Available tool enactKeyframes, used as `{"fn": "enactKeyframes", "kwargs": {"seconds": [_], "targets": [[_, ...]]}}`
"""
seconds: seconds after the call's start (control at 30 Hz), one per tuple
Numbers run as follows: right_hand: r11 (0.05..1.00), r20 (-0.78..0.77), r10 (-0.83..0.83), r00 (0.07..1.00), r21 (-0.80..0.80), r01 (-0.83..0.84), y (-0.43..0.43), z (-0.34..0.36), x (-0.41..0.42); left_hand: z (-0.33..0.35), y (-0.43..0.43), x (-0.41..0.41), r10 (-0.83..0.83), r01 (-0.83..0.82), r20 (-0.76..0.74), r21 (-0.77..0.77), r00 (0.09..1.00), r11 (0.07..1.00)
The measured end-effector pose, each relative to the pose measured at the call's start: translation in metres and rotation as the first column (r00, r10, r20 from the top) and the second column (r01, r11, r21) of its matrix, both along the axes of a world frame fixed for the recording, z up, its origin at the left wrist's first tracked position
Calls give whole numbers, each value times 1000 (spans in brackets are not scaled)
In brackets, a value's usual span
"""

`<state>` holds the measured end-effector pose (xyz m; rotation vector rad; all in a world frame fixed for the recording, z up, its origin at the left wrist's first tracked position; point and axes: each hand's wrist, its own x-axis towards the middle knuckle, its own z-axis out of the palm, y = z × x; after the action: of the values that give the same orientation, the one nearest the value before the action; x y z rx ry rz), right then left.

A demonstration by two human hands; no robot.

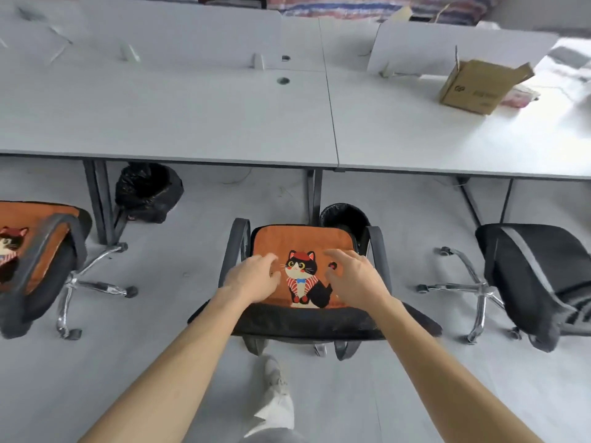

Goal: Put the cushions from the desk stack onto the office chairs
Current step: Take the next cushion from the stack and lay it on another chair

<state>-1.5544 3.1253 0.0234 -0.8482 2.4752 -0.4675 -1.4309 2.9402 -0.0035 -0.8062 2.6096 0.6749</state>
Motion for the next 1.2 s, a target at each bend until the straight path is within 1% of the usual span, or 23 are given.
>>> {"fn": "enactKeyframes", "kwargs": {"seconds": [0.07,0.13,0.23,0.3,0.4,0.5,0.6,0.63,0.7,0.77,0.83,0.9,0.97,1.1,1.2], "targets": [[997,-43,8,999,-70,-11,7,20,15,21,-2,23,47,-52,-122,-38,991,998],[989,-78,29,997,-146,-40,21,44,45,43,3,63,79,-97,-203,-82,976,992],[965,-132,57,990,-249,-89,27,79,86,76,4,120,95,-137,-247,-158,964,978],[950,-168,92,982,-279,-137,20,105,110,106,-1,153,118,-184,-269,-234,956,955],[926,-257,150,955,-302,-226,-8,146,143,159,-16,209,151,-271,-315,-381,937,884],[881,-302,235,924,-336,-334,-49,175,185,201,-44,282,228,-388,-365,-463,903,797],[838,-363,312,878,-331,-434,-94,197,229,226,-75,360,328,-499,-395,-492,858,714],[822,-372,343,863,-326,-467,-114,206,249,234,-86,392,358,-535,-409,-507,840,676],[797,-380,388,839,-319,-513,-147,219,281,246,-106,446,402,-575,-414,-522,817,630],[748,-413,436,799,-327,-577,-188,229,326,256,-129,511,455,-617,-418,-529,787,583],[696,-448,469,761,-343,-631,-235,236,382,266,-155,583,526,-670,-420,-538,740,512],[678,-450,482,751,-351,-646,-273,241,430,274,-177,639,566,-701,-430,-553,703,451],[641,-459,524,718,-342,-687,-313,244,484,281,-196,699,602,-724,-435,-564,669,397],[572,-453,596,664,-340,-746,-370,255,576,292,-226,789,653,-762,-444,-549,613,342],[514,-488,616,618,-345,-785,-407,262,630,301,-254,841,668,-783,-463,-541,583,308]]}}
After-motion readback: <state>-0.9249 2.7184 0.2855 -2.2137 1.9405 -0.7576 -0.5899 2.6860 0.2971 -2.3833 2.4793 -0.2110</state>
